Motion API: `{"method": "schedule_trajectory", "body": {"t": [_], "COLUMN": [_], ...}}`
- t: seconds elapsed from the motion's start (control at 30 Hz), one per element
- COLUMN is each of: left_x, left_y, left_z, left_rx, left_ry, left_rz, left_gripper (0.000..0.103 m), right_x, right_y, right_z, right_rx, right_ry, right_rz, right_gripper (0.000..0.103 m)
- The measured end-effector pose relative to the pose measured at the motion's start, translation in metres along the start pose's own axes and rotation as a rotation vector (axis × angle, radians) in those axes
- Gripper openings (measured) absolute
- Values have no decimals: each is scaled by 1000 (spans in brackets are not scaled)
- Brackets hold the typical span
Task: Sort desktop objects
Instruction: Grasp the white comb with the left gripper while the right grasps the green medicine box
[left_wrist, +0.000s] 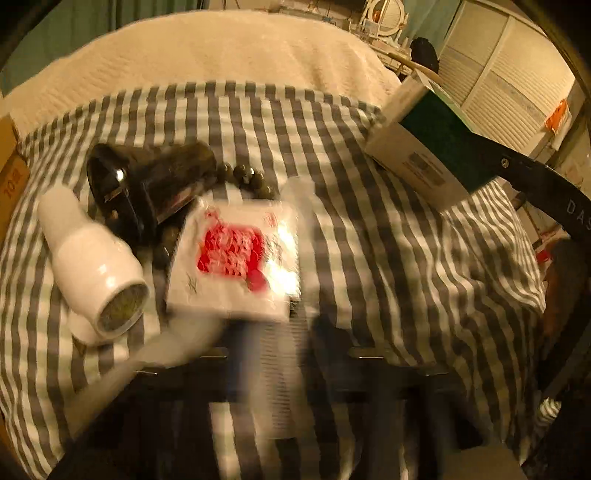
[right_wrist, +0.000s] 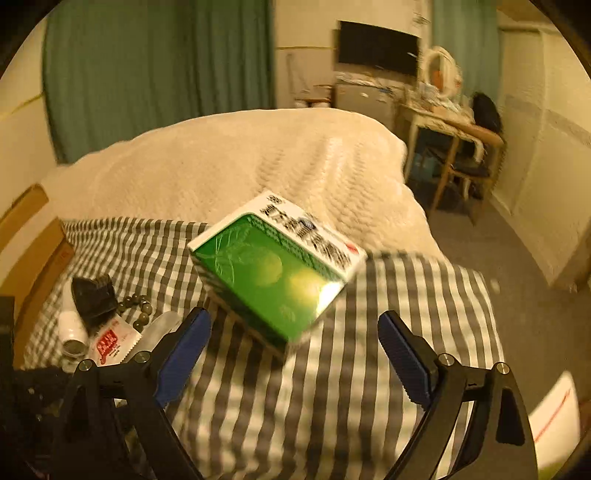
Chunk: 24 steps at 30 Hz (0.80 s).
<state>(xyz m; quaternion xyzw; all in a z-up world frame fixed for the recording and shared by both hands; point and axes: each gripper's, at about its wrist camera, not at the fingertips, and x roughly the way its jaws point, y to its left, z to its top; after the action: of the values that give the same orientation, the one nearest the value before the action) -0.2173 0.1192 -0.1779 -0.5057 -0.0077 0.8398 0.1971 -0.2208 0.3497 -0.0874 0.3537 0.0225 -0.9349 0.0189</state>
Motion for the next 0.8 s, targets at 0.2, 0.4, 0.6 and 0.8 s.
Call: {"method": "schedule_trajectory", "body": {"t": [0.2, 0.4, 0.6, 0.8], "left_x": [-10, -18, -31, -67], "left_y": [3, 10, 11, 16], "left_z": [-5, -6, 0, -4], "left_rx": [-33, -65, -64, -91], "left_ry": [-30, -36, -67, -112], "left_rz": [-36, -63, -87, -113], "left_gripper": [25, 25, 25, 25], "right_x": [15, 40, 64, 23], "right_y": [9, 9, 26, 34], "right_z": [18, 38, 32, 12], "right_rx": [-213, -295, -386, -264], "right_ry": [0, 63, 185, 173], "right_rz": [-6, 10, -37, -60], "right_gripper": [103, 103, 101, 91]}}
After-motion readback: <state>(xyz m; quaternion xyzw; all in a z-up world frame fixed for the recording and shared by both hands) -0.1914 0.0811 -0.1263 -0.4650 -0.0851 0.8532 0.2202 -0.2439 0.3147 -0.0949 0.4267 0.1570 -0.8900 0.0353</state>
